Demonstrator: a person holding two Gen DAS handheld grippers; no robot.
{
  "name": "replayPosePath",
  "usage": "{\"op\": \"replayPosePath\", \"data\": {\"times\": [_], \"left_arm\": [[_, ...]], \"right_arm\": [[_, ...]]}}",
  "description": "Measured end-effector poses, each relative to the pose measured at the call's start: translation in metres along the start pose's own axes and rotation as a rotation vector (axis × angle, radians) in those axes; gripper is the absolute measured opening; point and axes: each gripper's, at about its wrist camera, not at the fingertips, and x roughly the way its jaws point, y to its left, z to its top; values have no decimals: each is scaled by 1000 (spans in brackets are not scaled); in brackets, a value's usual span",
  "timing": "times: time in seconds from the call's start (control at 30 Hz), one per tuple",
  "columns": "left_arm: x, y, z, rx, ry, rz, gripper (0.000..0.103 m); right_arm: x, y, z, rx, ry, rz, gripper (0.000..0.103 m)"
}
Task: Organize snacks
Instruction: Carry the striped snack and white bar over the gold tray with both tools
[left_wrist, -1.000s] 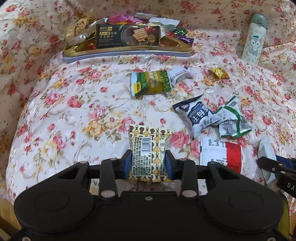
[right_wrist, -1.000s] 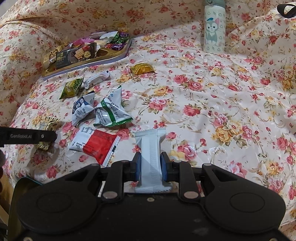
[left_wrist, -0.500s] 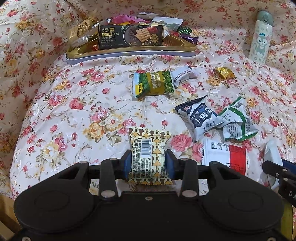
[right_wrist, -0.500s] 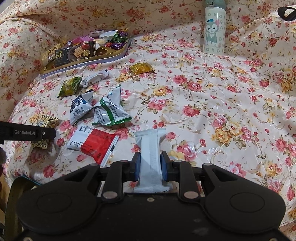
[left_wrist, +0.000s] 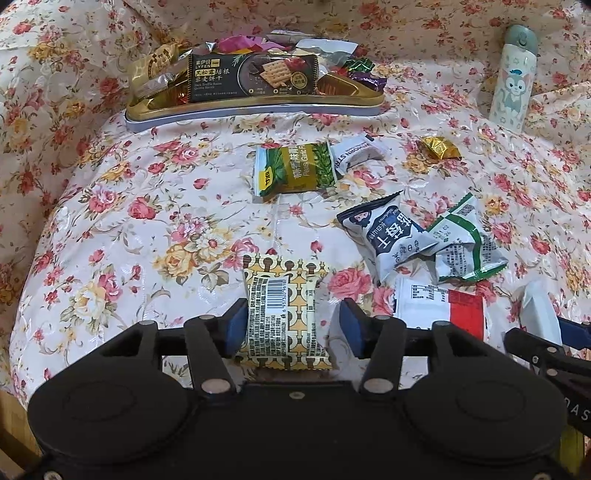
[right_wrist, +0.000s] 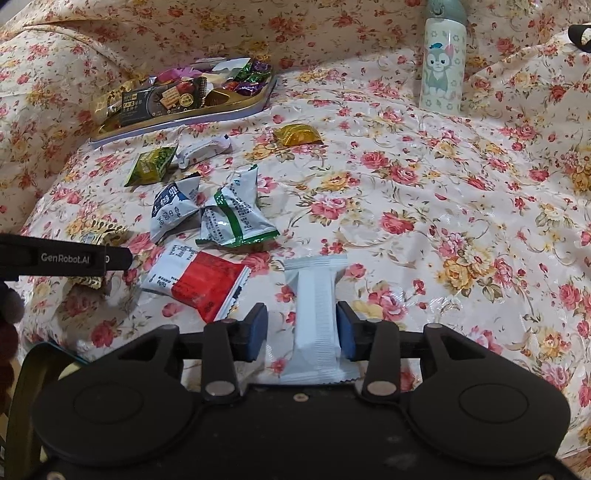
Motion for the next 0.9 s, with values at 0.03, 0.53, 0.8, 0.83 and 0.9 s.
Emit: {"op": "replayPosePath", "data": {"times": [0.03, 0.53, 0.8, 0.83, 0.9], "left_arm": [[0, 0, 0, -2, 1, -3, 58], [-18, 12, 0, -58, -5, -32, 43], [-56, 9, -12, -56, -47, -27, 43], [-61, 9, -15, -56, -51, -25, 43], [-71, 8, -21, -53, -59, -20, 43]], "right_arm": [[0, 0, -1, -8, -4, -1, 44], [-18, -5, 1, 5, -29, -12, 23], [-60, -5, -3, 51, -79, 66, 23], [-67, -5, -5, 55, -86, 80, 23], [-80, -4, -8, 60, -99, 101, 23]]}}
